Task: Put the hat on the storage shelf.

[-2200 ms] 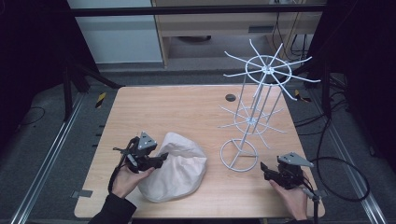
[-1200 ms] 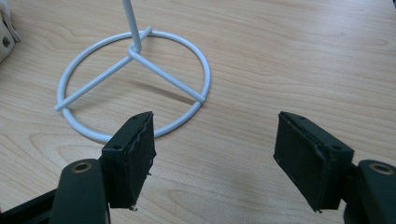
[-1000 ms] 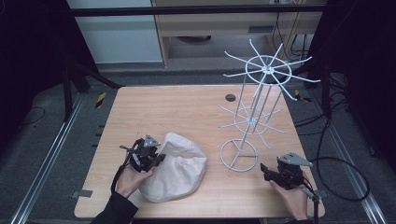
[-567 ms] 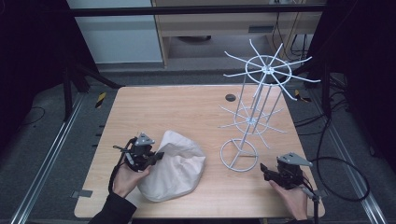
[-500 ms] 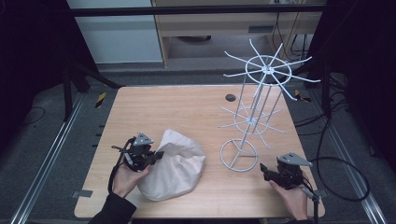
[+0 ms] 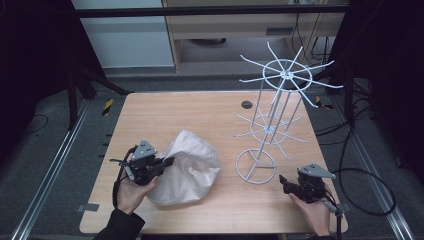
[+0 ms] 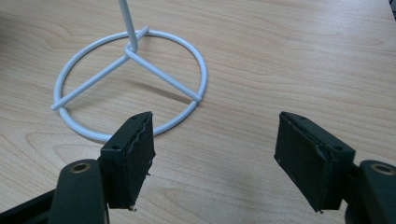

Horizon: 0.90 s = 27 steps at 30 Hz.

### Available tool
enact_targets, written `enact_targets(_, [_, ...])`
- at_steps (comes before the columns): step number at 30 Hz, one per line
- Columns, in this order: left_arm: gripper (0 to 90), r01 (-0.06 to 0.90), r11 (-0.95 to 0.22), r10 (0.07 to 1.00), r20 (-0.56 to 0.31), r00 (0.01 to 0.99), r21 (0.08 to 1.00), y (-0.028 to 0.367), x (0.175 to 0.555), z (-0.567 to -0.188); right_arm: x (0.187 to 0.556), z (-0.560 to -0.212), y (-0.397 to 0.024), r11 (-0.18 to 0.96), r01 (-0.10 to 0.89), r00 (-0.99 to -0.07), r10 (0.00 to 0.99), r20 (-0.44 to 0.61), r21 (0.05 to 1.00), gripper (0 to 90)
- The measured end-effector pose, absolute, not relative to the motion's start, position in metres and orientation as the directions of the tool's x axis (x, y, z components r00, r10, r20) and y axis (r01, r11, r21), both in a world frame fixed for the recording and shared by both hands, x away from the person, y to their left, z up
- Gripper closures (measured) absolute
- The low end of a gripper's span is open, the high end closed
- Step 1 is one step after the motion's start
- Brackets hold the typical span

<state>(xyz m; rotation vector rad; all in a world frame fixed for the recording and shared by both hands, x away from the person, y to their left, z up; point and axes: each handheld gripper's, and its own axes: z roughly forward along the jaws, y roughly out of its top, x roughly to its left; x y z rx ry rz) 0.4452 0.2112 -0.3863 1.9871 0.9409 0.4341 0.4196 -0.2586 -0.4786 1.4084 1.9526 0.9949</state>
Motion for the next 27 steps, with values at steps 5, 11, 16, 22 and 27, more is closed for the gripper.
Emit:
enact_targets(5, [88.4,0.429,-0.307,0.759,-0.054,0.649,0.849,0.215,0.441,-0.379,0.419,-0.478,-0.259,0.185,0.549,-0.316,0.949,-0.003,0.815,28.1])
enact_targets(11, [88.4,0.408,-0.282,0.759,-0.058,0.648,0.868,0.22,0.438,-0.371,0.417,-0.476,-0.259,0.179,0.531,-0.313,0.95,-0.005,0.828,27.9])
enact_targets(16, [88.4,0.388,-0.258,0.764,-0.059,0.642,0.885,0.225,0.435,-0.366,0.417,-0.476,-0.259,0.175,0.522,-0.31,0.951,-0.006,0.835,27.3])
enact_targets(22, [88.4,0.358,-0.228,0.766,-0.06,0.64,0.905,0.228,0.43,-0.357,0.417,-0.477,-0.26,0.182,0.523,-0.311,0.95,-0.012,0.833,26.6])
enact_targets(27, [88.4,0.332,-0.202,0.767,-0.062,0.638,0.921,0.232,0.425,-0.351,0.417,-0.477,-0.26,0.183,0.52,-0.308,0.951,-0.016,0.834,26.2])
